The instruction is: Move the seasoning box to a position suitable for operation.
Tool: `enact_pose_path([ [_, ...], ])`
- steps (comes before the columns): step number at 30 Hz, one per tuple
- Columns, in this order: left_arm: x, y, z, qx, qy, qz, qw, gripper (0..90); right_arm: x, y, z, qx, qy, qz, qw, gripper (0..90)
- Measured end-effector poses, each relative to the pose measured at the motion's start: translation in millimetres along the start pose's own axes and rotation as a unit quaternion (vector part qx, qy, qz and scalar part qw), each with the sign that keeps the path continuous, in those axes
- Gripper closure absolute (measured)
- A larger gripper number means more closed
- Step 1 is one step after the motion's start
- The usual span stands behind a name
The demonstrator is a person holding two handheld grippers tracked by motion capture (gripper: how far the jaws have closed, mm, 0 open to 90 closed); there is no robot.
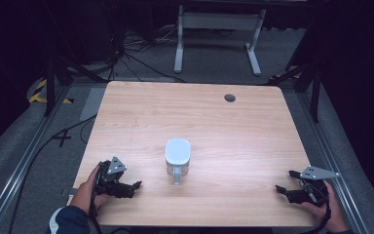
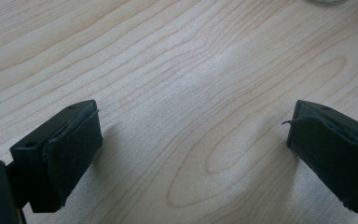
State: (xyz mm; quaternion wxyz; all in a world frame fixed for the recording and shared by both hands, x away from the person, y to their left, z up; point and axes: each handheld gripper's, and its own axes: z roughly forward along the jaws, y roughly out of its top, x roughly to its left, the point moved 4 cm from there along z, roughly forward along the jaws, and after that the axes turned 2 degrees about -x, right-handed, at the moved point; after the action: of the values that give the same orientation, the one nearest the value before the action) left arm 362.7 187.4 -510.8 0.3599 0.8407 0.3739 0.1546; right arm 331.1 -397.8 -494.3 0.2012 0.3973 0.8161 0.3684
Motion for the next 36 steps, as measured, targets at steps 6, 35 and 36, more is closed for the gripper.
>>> enact_pose_path([
  [6, -0.5, 0.0, 0.4, -0.002, -0.001, -0.004, 1.0000, 3.3, 0.2, 0.2, 0.2, 0.000, 0.000, 0.001, 1.0000, 16.1],
  [35, -0.8, 1.1, -0.5, 0.002, -0.019, 0.012, 0.9997, 6.8, 63.9, 87.1, 34.3, -0.019, 0.104, -0.113, 0.9880, 46.4],
  [36, -0.8, 1.1, -0.2, 0.000, -0.017, 0.012, 0.9998, 6.8, 73.7, 94.6, 36.9, -0.029, 0.113, -0.121, 0.9858, 47.6],
])
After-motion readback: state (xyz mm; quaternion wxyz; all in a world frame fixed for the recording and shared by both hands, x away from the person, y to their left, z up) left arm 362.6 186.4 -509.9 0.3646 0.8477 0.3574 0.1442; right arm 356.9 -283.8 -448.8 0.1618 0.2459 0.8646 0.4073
